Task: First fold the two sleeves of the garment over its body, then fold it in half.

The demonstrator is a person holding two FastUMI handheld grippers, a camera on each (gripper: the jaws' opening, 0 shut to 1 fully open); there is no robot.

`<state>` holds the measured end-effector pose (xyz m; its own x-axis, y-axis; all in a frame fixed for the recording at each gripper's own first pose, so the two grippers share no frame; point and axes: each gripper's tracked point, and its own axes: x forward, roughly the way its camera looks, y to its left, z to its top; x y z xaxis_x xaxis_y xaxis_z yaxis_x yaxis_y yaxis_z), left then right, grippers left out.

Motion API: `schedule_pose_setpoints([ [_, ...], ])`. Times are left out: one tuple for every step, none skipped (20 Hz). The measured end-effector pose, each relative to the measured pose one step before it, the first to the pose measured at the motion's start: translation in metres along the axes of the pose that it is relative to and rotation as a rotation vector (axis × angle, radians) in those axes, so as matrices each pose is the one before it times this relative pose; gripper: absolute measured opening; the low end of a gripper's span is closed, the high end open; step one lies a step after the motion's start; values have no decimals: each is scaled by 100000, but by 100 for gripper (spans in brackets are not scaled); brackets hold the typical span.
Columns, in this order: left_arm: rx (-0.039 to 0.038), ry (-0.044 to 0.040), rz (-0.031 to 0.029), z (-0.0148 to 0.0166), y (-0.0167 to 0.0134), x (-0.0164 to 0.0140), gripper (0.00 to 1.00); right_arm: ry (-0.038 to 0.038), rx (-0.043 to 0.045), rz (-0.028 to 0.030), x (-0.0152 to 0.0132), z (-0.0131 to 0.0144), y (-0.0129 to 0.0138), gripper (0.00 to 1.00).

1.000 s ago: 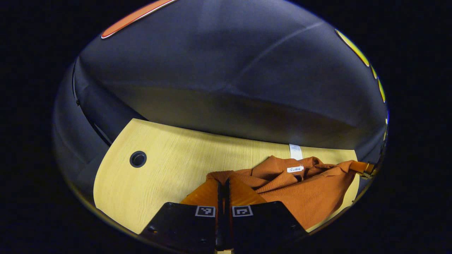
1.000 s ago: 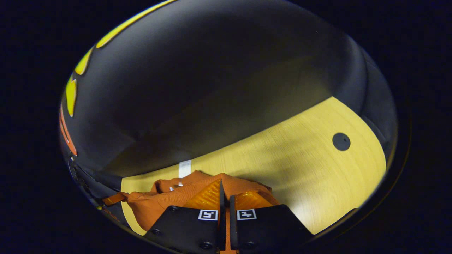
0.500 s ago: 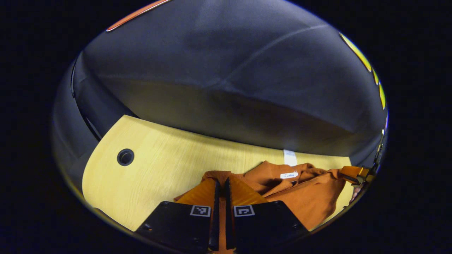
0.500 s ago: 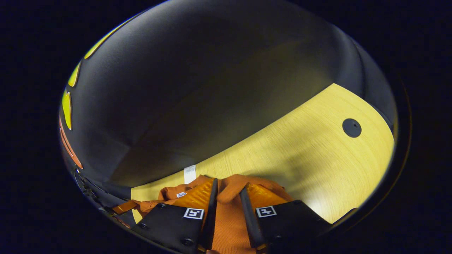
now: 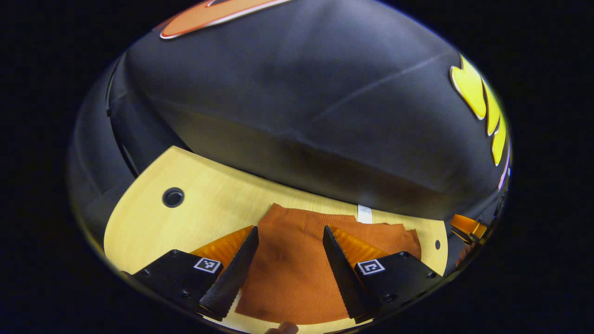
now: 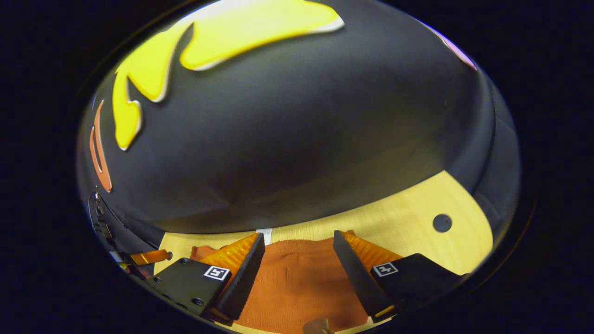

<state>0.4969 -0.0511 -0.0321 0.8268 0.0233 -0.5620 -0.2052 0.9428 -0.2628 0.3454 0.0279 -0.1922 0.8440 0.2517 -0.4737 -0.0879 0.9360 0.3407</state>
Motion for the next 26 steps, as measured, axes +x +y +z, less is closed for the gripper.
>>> schedule_pose_setpoints([
  [1819,-3722,1640,594,258,-1675,92,-2564,-4982,-1956,-1537,718,-15,95],
  [2207,-4121,1523,577,280,-2088,93,-603,-5212,334,-1954,332,202,90],
  [2556,-4526,631,837,112,-2375,93,-828,-4170,1082,-2197,347,491,98],
  [2631,-4820,840,981,36,-2509,94,-2946,-4228,449,-2148,700,442,95],
  [2397,-4181,1310,783,117,-2469,96,-3853,-3589,-822,-1836,880,90,99],
  [2086,-3217,394,763,-3,-2662,98,-2410,-3548,-263,-2147,676,295,99],
  [1229,-3420,-240,586,-310,-2393,99,-3148,-2128,154,-2327,653,284,98],
  [493,-2586,-1639,591,-688,-2137,99,-3017,-1642,1483,-2192,715,651,99],
  [469,-913,-942,0,-748,-2042,98,-2384,-584,2403,-1531,474,959,98],
  [382,-1766,-235,338,-387,-1731,99,298,-1320,982,-1973,-150,493,98],
  [-362,-1219,-626,159,-365,-1785,98,-505,-1313,162,-1211,-105,444,97],
  [-91,-2262,-484,590,-469,-1655,99,-1492,-1226,-520,-1642,131,223,97],
  [91,-3011,262,385,-235,-1764,99,-2356,-1052,-534,-1771,419,228,97],
  [933,-2429,662,307,-197,-1633,99,-1899,-311,-766,-1452,84,404,97],
  [1084,-2218,308,77,-117,-1722,98,-1753,-251,-364,-1827,-96,424,97],
  [93,-1390,95,-78,-165,-1538,98,-1172,-377,-1359,-1769,-419,38,97],
  [-846,283,-142,-492,-260,-1264,98,-596,-553,-1685,-1779,-544,-156,96],
  [-1387,-903,-476,-371,-387,-1469,98,-1020,134,-1263,-1807,-446,-199,96],
  [-1181,-764,208,-66,-287,-1354,98,-1264,-480,418,-1779,-284,198,95],
  [-453,-1503,861,-2,101,-1277,98,-1028,-1697,-1202,-1605,-201,-218,95],
  [-490,-1436,391,127,203,-1014,100,-844,-1320,-943,-1367,-192,-321,95],
  [10,-1438,45,228,12,-896,98,-475,-573,-62,-964,-114,201,95],
  [946,-1443,-101,192,254,-745,98,-652,281,21,-834,104,204,95],
  [1487,-581,779,120,199,-624,98,-375,1325,524,-484,134,339,95],
  [954,-363,775,-10,538,-434,98,-362,1203,157,-417,239,321,95],
  [-108,221,-857,-96,-18,-461,98,-826,471,881,-166,266,403,94],
])
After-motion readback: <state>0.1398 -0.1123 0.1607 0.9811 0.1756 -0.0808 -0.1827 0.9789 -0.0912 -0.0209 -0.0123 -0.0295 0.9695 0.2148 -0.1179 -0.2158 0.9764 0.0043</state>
